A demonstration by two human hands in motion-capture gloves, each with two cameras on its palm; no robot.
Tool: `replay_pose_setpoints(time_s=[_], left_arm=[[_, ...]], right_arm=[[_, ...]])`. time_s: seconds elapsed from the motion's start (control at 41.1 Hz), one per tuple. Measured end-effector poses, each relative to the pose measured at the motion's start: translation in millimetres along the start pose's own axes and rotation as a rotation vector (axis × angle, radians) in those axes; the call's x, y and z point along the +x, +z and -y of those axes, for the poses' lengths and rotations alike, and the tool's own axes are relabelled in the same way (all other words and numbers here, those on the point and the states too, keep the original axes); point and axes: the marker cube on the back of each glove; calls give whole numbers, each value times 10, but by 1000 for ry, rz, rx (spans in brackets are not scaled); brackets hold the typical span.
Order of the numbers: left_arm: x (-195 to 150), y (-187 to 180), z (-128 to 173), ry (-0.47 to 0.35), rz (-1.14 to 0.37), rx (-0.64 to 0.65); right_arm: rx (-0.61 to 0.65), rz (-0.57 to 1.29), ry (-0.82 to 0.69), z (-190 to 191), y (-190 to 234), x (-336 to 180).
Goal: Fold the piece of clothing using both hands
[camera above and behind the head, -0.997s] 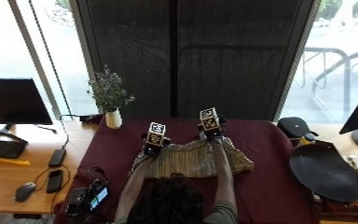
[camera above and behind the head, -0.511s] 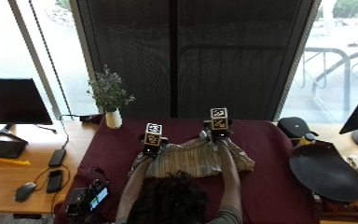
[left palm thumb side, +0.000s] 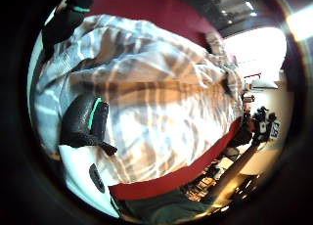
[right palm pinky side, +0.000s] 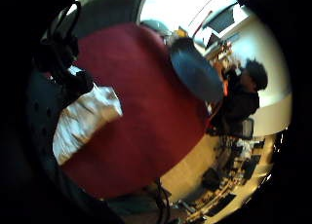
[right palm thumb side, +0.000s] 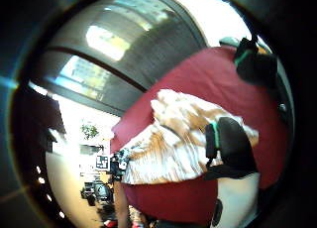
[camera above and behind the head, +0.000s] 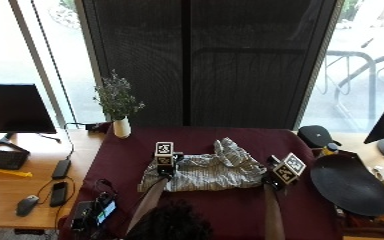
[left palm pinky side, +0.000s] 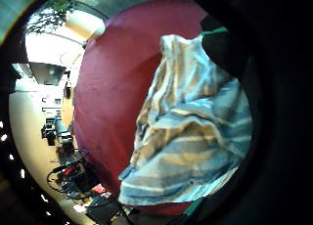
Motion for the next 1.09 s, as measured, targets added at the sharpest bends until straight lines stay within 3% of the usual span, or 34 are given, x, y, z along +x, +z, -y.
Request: replay_pose_setpoints(time_s=[0.122, 0.219, 0.316, 0.413, 0.535, 0.657, 0.803, 0.949, 1.094], left_arm=[[30, -147, -12, -4, 28, 231], [151, -128, -115, 85, 63, 336], [255, 43, -150, 136, 94, 295], [331, 270, -181, 121, 53, 177], [382, 576, -270, 149, -35, 2], [358, 640, -331, 143, -71, -53], [300, 514, -334, 130, -132, -119], [179, 157, -370, 73, -240, -162], [72, -357, -333, 115, -307, -17]], right_arm=[[-94, 112, 136, -133, 326, 312], [-166, 339, 234, -367, 537, 468], [-221, 516, 184, -495, 610, 354], [-353, 647, 124, -637, 613, 140], [-196, 535, 252, -500, 778, 128], [-192, 587, 337, -536, 766, 103], [-140, 678, 332, -490, 657, 25], [-105, 853, 200, -500, 245, -390], [-155, 954, 55, -506, -117, -1085]])
